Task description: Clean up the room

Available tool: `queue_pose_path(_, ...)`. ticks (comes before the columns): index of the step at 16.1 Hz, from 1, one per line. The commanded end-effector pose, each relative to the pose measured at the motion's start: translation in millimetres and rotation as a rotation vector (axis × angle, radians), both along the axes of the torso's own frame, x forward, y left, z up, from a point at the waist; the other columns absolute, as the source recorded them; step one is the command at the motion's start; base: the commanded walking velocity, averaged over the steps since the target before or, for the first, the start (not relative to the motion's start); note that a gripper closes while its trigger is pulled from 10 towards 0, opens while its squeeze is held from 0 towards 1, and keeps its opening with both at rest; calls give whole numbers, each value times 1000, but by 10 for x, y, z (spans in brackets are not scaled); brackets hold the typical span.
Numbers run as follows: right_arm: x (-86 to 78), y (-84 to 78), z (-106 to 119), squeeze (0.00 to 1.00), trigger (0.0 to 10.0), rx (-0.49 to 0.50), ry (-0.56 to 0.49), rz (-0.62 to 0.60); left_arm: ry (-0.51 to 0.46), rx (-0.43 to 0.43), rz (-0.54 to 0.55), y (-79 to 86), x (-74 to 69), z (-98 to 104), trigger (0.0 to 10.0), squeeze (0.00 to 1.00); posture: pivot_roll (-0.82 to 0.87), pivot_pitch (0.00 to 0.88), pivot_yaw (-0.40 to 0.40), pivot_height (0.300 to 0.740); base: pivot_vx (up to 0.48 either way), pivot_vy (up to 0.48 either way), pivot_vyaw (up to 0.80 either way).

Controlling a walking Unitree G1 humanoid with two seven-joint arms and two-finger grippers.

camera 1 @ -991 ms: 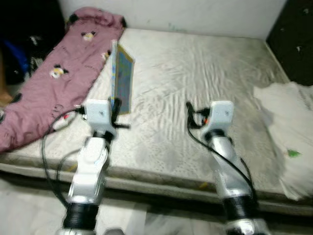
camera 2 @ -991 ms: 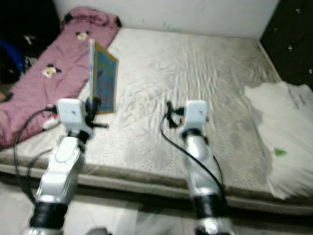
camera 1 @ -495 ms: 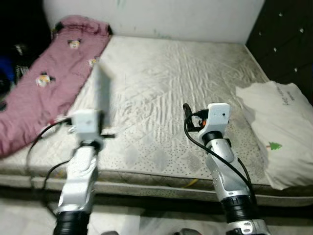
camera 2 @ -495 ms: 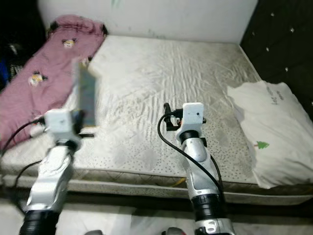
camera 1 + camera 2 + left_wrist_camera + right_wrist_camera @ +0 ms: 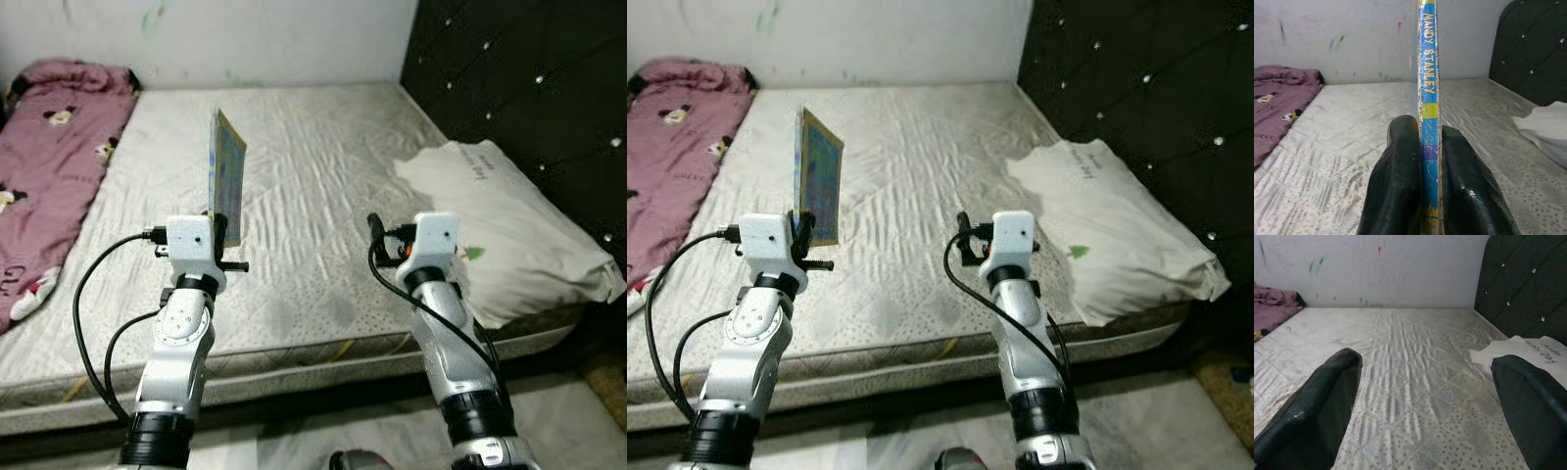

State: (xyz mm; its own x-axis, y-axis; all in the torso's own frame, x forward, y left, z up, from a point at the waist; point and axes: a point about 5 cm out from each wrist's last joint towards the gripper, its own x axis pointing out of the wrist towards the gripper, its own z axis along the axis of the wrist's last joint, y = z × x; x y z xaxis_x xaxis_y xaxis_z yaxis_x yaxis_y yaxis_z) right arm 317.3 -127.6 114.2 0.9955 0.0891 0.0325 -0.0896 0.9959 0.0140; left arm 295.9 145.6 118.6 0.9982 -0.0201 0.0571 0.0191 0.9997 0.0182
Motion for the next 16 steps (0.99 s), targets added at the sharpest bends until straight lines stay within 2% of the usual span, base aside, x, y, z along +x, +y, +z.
queue_pose_path(1,48,29,61,0,10000,1,-22,7,-70,-3,-3,32,2,115,10000,0,69,0,-7,740,0,0,0)
queue_pose_path(9,71,64,64,0,10000,-22,-34,19,-82,-36,-11,-6,30,163,10000,0,65,0,-6,740,0,0,0)
queue_pose_path(16,76,60,60,0,10000,-27,-31,21,-78,-49,-9,-19,34,165,10000,0,62,0,-11,740,0,-385,0)
